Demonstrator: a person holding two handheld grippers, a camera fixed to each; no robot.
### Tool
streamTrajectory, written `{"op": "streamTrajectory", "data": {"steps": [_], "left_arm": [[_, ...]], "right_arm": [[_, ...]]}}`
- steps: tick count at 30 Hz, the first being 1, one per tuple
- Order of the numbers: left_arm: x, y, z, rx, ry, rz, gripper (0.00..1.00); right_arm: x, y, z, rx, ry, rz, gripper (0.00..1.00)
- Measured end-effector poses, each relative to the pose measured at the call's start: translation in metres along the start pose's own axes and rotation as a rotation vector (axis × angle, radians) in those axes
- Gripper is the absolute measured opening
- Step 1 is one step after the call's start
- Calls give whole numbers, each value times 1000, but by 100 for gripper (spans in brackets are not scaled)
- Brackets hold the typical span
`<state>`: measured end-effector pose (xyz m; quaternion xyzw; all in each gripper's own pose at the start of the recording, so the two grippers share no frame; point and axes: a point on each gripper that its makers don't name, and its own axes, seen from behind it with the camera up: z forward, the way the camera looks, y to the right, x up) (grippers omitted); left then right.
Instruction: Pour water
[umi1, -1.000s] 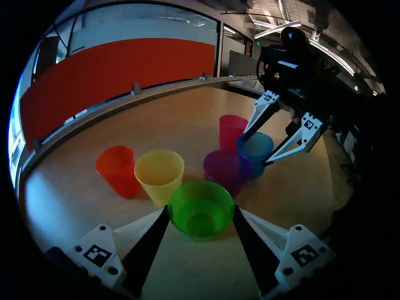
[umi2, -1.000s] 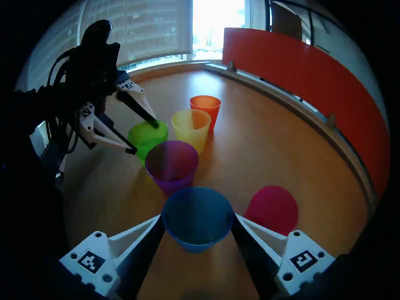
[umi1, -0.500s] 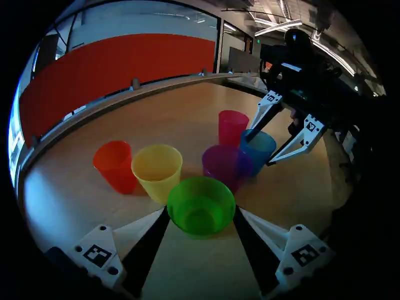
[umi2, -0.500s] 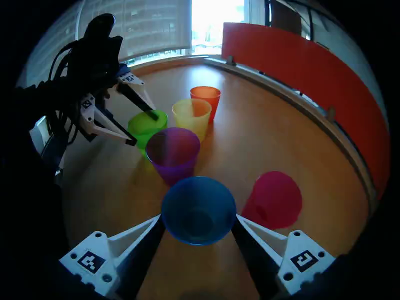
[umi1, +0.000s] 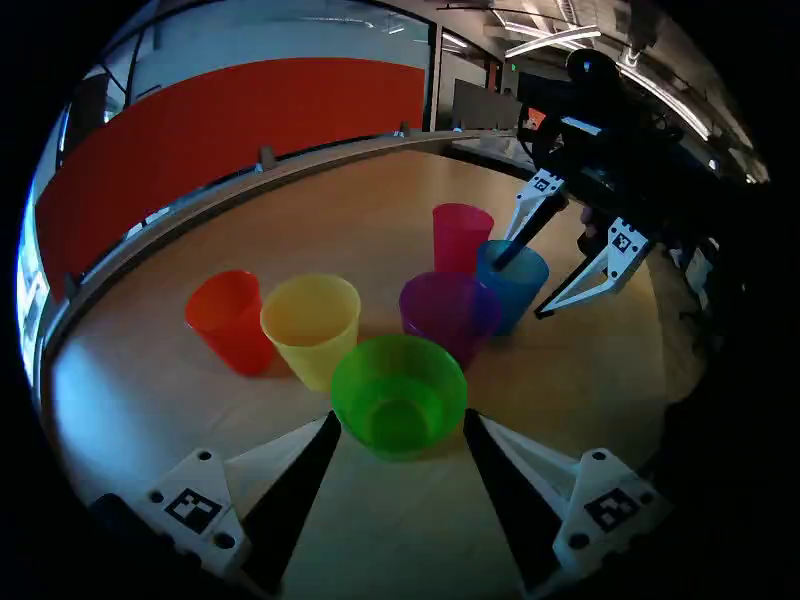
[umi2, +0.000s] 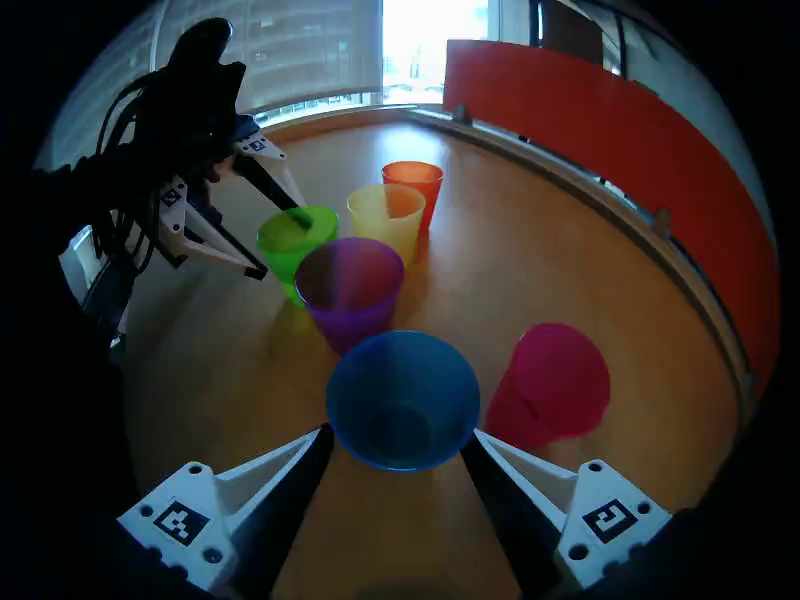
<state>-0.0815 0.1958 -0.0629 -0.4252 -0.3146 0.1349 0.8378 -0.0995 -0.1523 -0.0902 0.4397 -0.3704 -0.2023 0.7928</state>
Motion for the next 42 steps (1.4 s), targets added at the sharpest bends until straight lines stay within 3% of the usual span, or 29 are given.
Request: {"op": "streamTrajectory", "data": {"steps": [30, 42], "left_arm": [[-24, -13, -53, 136, 44, -72, 91], [-30, -34, -76, 231, 85, -118, 91]], "right_arm": [[-44, -1, -39, -122, 21, 93, 96], [-52, 17, -60, -208, 55, 174, 96]]}}
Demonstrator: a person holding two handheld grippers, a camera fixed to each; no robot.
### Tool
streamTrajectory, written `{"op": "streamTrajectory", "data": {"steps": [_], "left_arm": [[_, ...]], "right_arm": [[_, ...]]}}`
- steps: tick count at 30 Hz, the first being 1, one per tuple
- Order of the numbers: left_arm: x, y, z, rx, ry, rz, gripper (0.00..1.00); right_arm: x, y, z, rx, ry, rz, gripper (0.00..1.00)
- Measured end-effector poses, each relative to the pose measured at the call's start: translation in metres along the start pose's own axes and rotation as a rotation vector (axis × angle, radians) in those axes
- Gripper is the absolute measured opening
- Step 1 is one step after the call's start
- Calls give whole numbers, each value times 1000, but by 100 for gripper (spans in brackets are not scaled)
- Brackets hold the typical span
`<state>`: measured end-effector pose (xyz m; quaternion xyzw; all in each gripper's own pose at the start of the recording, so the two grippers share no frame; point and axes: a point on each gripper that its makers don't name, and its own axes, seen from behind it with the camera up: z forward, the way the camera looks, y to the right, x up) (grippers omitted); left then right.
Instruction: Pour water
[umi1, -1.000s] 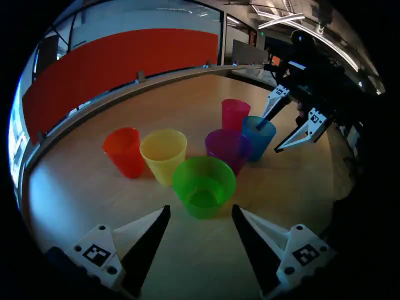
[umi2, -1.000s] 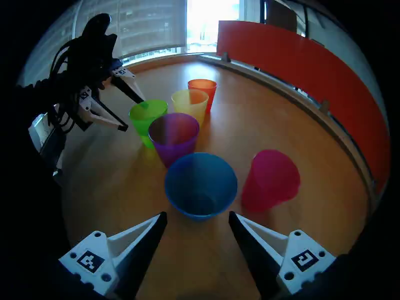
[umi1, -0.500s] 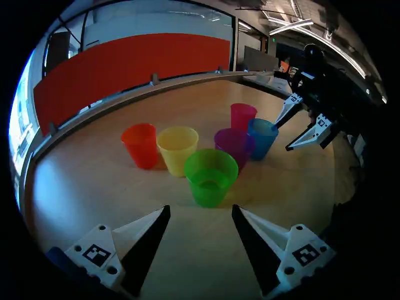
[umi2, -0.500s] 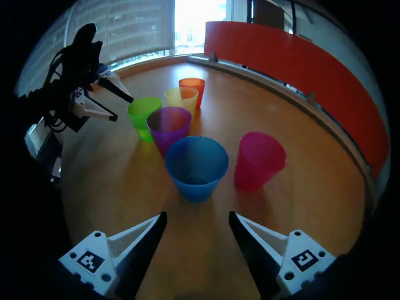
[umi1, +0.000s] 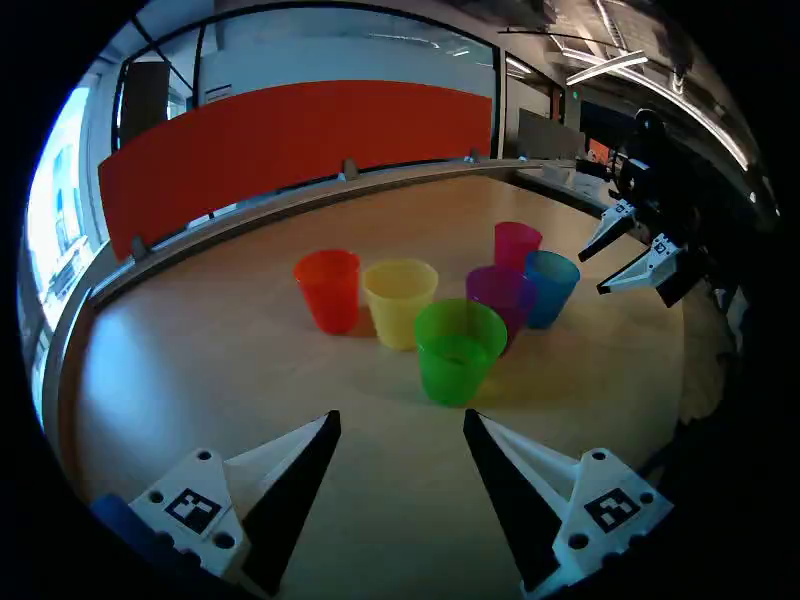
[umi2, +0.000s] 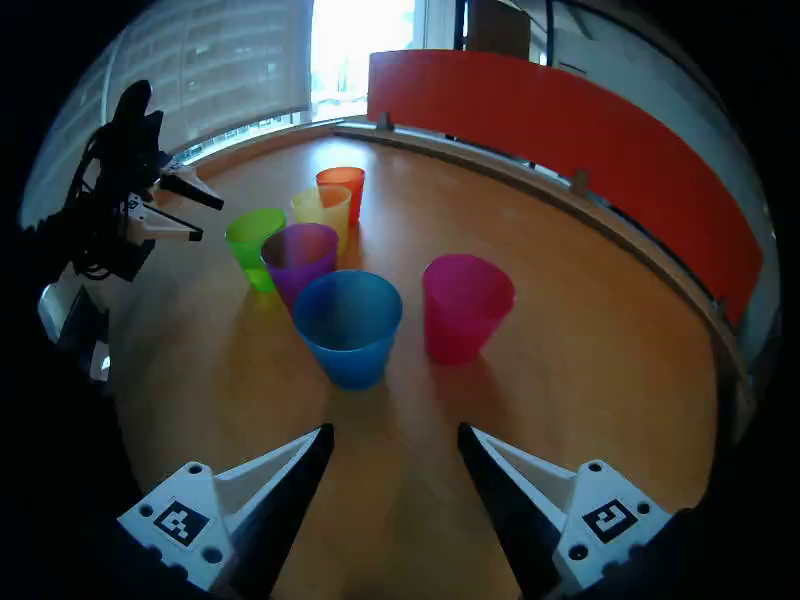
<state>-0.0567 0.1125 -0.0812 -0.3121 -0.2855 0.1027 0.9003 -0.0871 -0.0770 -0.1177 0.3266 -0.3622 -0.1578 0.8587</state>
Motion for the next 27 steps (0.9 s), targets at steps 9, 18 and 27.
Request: {"op": "streamTrajectory", "data": {"steps": [9, 18, 27], "left_arm": [[1, -30, -7, 111, 50, -30, 91], [18, -48, -14, 193, 149, -67, 91], [32, -81, -30, 311, 266, -135, 91]], "right_arm": [[-1, 38, -4, -129, 66, 111, 96], [14, 63, -14, -229, 152, 125, 96], [41, 85, -25, -334, 273, 146, 96]]}}
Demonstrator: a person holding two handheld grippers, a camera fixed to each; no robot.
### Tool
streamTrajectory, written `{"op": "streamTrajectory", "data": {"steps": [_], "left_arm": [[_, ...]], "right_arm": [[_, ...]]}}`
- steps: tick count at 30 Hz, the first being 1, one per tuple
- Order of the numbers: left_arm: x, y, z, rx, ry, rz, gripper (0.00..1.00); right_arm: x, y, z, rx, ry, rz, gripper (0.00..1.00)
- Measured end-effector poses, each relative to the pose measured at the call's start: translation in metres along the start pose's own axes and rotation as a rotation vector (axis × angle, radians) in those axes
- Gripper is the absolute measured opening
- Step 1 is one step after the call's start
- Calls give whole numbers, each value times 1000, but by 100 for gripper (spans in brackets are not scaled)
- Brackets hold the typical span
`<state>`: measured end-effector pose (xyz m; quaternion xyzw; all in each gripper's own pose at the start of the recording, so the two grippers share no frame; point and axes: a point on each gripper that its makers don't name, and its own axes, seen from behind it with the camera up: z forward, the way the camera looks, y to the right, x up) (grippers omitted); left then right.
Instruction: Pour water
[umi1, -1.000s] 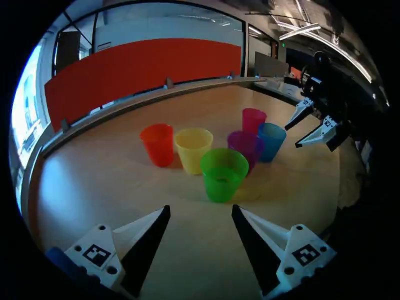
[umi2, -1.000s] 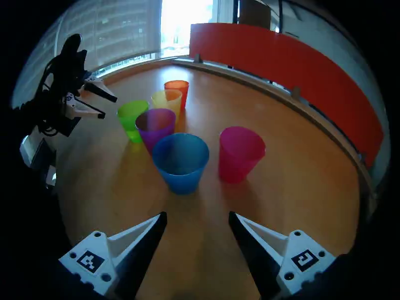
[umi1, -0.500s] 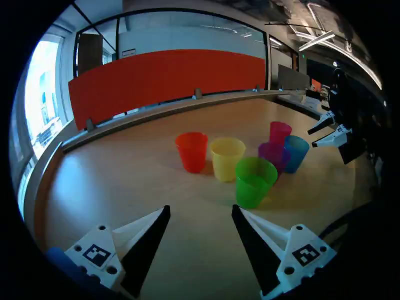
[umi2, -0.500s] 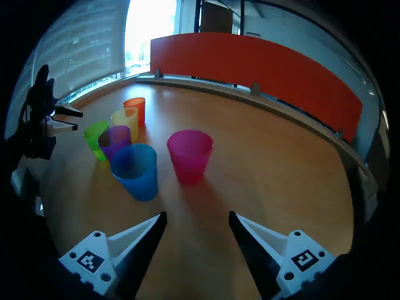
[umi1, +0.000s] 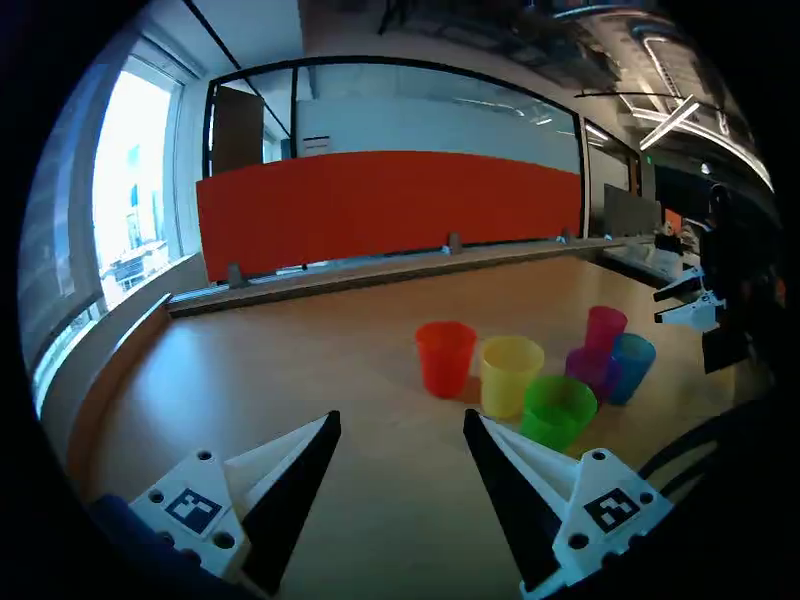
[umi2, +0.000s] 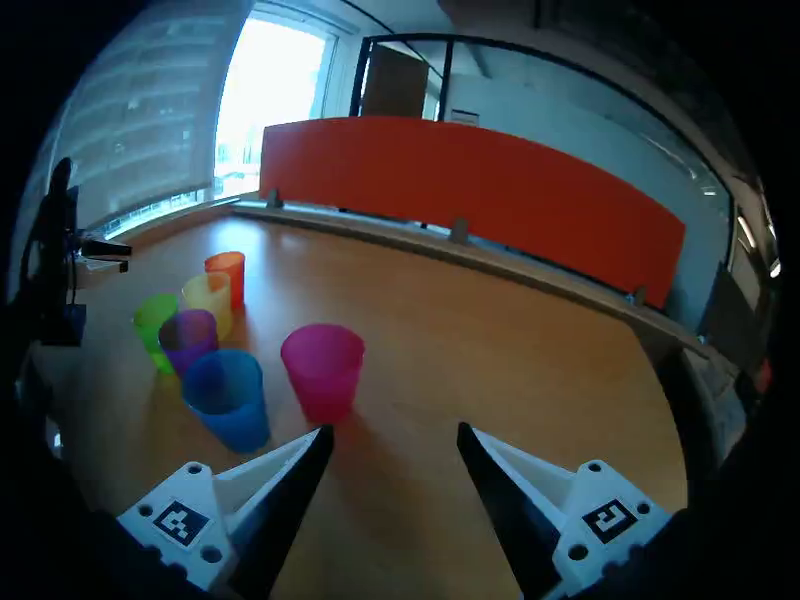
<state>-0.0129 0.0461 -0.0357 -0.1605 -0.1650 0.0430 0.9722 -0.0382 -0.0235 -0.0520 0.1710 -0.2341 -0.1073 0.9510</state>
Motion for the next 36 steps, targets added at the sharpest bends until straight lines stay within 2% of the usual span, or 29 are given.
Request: {"op": "streamTrajectory", "data": {"steps": [6, 11, 18, 27, 36], "left_arm": [[18, -25, -5, 91, 97, -69, 91], [29, -34, -5, 132, 157, -90, 91], [48, -41, -7, 172, 233, -81, 91], [66, -42, -11, 198, 317, -115, 91], [81, -44, -16, 220, 377, -120, 91]], "right_arm": [[24, 11, 6, -60, 91, 46, 96], [43, 17, 10, -89, 164, 92, 96], [68, 30, 9, -166, 266, 108, 96], [98, 39, -3, -240, 404, 170, 96], [103, 47, -11, -300, 458, 215, 96]]}}
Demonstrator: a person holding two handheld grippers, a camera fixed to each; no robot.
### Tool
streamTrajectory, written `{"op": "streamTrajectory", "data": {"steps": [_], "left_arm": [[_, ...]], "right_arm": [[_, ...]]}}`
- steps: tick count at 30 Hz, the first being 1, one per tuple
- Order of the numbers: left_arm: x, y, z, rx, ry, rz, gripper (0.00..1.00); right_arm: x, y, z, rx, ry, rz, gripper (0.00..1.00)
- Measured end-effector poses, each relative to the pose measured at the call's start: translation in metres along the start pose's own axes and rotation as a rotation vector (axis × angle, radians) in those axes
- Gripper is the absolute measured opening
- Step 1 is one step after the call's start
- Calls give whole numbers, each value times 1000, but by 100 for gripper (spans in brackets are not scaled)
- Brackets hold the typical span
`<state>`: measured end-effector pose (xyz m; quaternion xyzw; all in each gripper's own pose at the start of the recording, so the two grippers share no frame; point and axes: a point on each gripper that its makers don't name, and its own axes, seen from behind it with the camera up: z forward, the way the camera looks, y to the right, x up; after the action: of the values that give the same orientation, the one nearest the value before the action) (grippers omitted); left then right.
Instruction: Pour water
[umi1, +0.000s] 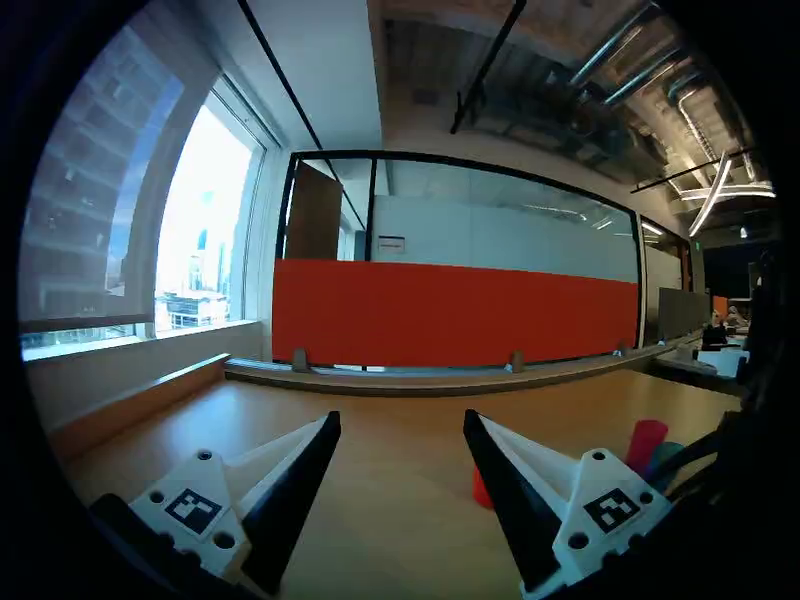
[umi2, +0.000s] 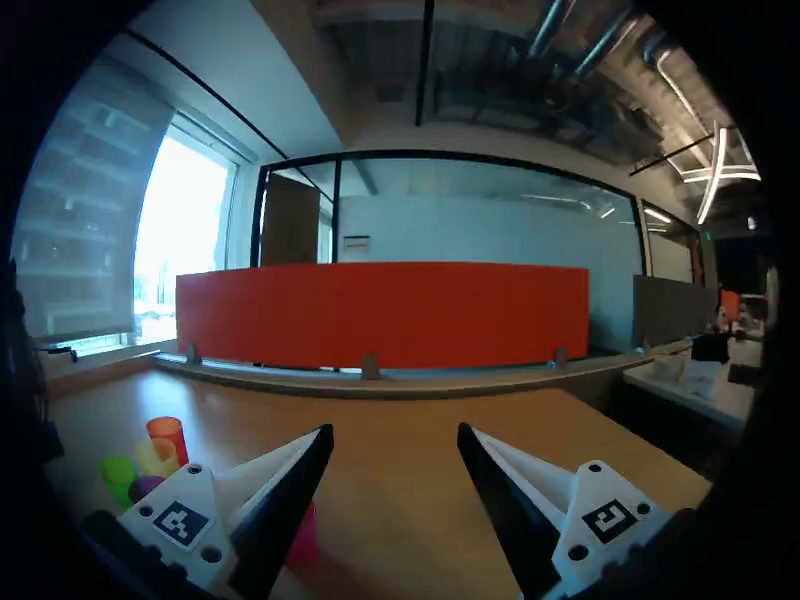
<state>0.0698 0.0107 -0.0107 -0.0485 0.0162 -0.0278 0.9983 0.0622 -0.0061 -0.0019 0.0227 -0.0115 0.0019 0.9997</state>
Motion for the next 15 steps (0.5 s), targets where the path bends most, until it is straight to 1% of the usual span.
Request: {"op": "streamTrajectory", "data": {"steps": [3, 6, 9, 15], "left_arm": [[0, 2, 1, 2, 9, -12, 91], [0, 2, 2, 10, 14, -19, 91], [2, 0, 2, 21, 18, -12, 91], [5, -1, 0, 44, 25, 49, 91]], "right_arm": [[0, 2, -2, -15, 5, 0, 96], [-1, 3, -2, -26, 0, -3, 96], [-1, 1, -2, -21, -6, -13, 96], [5, -1, -2, -31, 0, -27, 96]]}}
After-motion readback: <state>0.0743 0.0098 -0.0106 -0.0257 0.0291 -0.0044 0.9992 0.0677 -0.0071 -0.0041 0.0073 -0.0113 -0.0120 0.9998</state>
